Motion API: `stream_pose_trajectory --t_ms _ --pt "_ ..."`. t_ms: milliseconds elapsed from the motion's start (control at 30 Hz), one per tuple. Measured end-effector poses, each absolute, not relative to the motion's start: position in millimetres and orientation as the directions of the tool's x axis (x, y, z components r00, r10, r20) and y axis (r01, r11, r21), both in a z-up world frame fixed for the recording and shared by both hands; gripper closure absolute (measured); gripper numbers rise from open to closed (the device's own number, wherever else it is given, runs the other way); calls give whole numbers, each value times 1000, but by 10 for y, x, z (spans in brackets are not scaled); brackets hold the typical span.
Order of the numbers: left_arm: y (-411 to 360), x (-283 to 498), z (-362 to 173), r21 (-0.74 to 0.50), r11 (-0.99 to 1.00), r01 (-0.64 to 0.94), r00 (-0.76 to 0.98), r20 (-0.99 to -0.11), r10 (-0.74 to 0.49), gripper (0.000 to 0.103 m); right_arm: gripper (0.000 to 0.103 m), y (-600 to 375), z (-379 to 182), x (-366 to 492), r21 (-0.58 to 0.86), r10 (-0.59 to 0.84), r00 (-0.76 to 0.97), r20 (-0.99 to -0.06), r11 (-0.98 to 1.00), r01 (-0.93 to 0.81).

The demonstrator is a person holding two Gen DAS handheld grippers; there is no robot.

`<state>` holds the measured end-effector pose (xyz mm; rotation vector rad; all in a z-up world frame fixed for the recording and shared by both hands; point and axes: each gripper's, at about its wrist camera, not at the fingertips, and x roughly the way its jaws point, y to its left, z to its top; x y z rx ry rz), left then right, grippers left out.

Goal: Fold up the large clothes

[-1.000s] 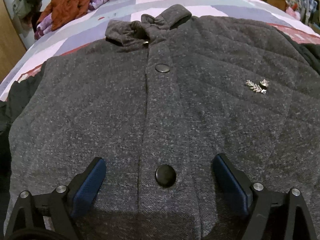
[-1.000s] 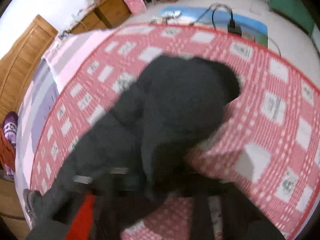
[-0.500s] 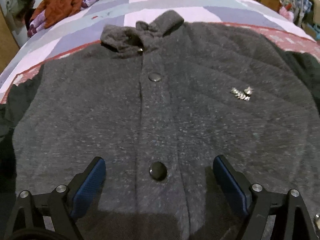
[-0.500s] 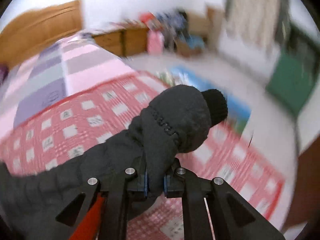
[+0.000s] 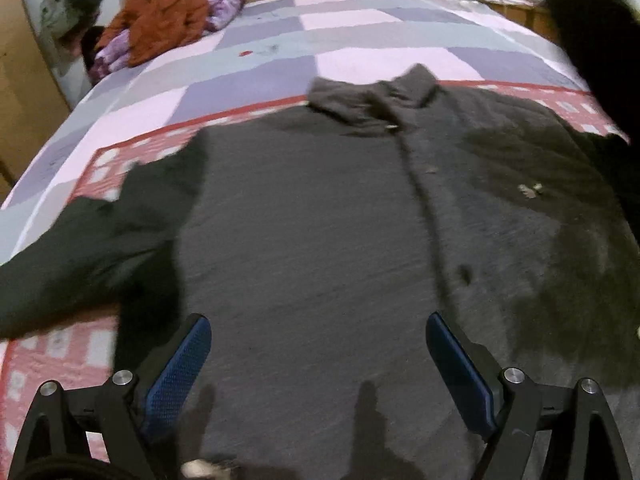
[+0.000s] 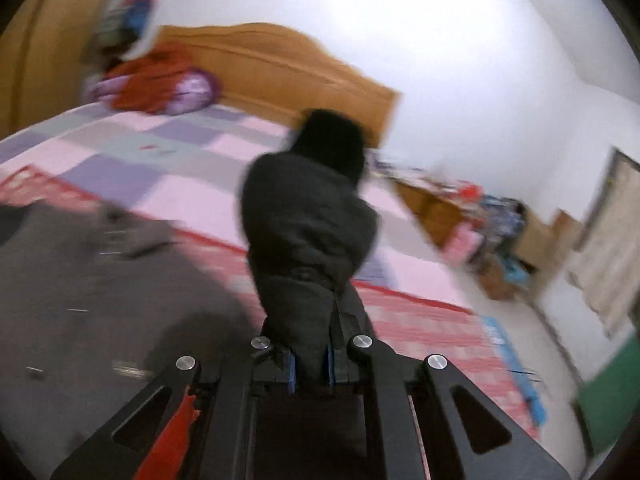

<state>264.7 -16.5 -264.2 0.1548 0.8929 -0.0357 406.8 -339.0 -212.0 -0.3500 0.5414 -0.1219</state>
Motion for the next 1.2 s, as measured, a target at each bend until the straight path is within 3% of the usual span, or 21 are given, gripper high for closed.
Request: stream_pose_trajectory --t_ms 233,467,600,767,933,1033,1067,1100,1133,1200 --pt "423 2412 -2582 129 988 80 626 -778 51 12 93 -1679 -2720 4222 -347 -29 812 -583 912 -217" --pt "798 2348 -2676 107 993 55 608 -792 52 12 92 -735 -3229 4379 -416 -34 756 -654 850 -322" --pt "916 2324 -2701 95 995 38 613 -789 52 12 86 -544 -3494 4464 -425 -69 703 -707 837 -345" --pt "1000 2352 -2729 79 997 17 609 -791 52 12 83 -488 -3430 4416 -401 -67 695 -716 855 -330" --pt "1003 2394 -2727 70 998 6 607 -793 52 12 74 -595 -3358 4357 -248 46 640 -767 899 -361" --pt "1000 2425 -2735 65 998 -1 603 -796 52 12 62 -681 -3402 4316 -189 77 597 -799 909 -371" --pt "993 2434 -2736 60 998 -3 601 -797 50 12 47 -679 -3427 4303 -181 83 579 -811 905 -384" --pt "980 2438 -2733 59 998 -4 600 -798 50 12 18 -676 -3446 4291 -155 108 559 -822 903 -402" --pt "966 2447 -2730 58 998 -4 600 -799 48 12 5 -643 -3480 4261 -92 173 510 -843 887 -452" --pt "943 2437 -2709 76 997 -13 612 -788 68 13 0 -581 -3489 4166 -51 222 485 -846 871 -488"
